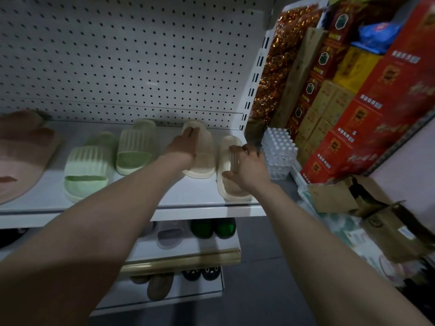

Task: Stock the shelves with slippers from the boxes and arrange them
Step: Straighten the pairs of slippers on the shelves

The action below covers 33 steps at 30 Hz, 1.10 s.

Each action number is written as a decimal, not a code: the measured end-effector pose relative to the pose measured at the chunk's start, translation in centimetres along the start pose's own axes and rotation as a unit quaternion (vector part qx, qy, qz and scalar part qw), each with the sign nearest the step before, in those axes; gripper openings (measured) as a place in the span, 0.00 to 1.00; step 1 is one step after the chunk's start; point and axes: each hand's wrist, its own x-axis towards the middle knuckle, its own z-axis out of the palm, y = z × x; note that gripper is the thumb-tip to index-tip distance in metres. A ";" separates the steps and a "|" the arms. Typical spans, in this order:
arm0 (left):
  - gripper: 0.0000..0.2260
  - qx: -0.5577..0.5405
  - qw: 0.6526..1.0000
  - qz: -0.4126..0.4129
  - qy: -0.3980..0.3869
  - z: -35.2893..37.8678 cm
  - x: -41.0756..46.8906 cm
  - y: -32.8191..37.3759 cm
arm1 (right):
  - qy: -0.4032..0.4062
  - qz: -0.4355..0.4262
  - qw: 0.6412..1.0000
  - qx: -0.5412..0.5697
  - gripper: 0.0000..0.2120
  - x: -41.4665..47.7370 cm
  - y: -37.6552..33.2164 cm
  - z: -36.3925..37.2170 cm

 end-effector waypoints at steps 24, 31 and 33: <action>0.43 -0.113 0.991 0.077 0.003 0.9 -7.5 -0.6 | 0.025 0.049 0.997 0.057 0.43 -2.0 -0.5 0.2; 0.42 -0.087 0.988 0.121 0.027 0.2 -7.0 -0.5 | 0.025 0.119 0.986 0.114 0.48 -2.5 -0.9 2.1; 0.39 -0.077 0.987 0.136 0.042 -0.1 -6.7 -0.2 | 0.024 0.124 0.986 0.110 0.48 -2.1 -0.9 2.0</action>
